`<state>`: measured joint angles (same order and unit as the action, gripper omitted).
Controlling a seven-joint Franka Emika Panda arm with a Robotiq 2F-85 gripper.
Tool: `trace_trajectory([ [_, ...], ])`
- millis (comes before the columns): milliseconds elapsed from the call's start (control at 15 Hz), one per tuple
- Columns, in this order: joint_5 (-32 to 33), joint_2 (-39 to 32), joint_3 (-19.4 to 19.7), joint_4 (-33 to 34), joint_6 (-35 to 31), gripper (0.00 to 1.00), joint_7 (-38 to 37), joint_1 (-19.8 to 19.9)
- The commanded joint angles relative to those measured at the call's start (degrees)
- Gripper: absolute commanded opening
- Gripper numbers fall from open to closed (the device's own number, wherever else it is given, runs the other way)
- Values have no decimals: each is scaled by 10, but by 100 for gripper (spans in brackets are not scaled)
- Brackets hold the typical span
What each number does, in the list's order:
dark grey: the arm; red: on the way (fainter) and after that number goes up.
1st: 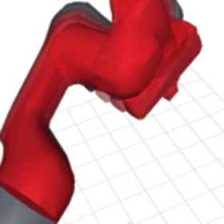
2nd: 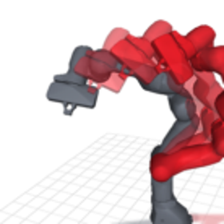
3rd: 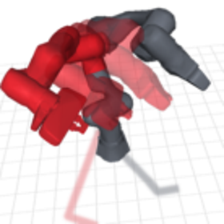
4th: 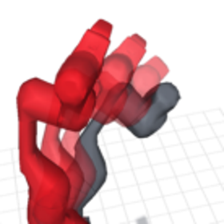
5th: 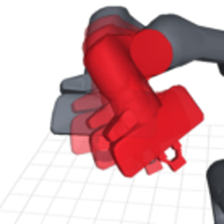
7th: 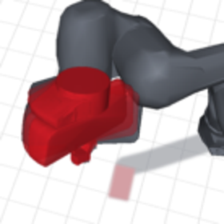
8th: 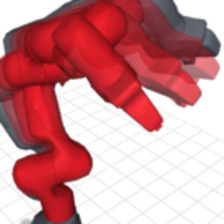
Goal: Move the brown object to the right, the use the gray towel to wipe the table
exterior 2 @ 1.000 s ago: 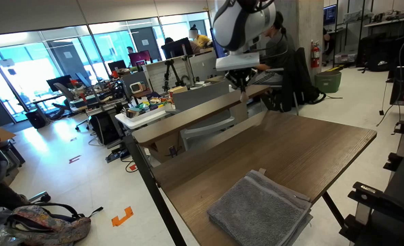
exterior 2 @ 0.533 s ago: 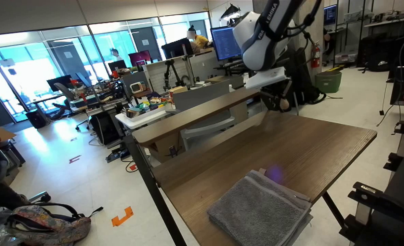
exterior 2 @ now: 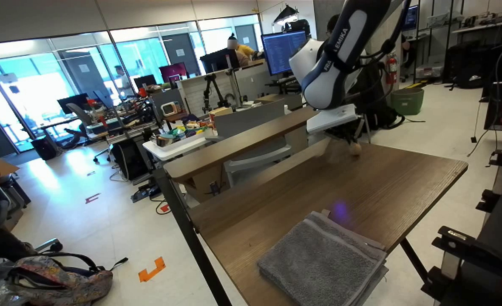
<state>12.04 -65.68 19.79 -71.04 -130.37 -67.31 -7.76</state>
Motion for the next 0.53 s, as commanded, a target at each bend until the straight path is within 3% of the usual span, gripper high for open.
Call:
trace_trajectory([
  [0,-8,25,-40,-39,-115,44,21,9],
  [200,-25,44,-56,-66,-166,66,20,2],
  [467,-62,147,-110,-160,-212,96,71,-3],
])
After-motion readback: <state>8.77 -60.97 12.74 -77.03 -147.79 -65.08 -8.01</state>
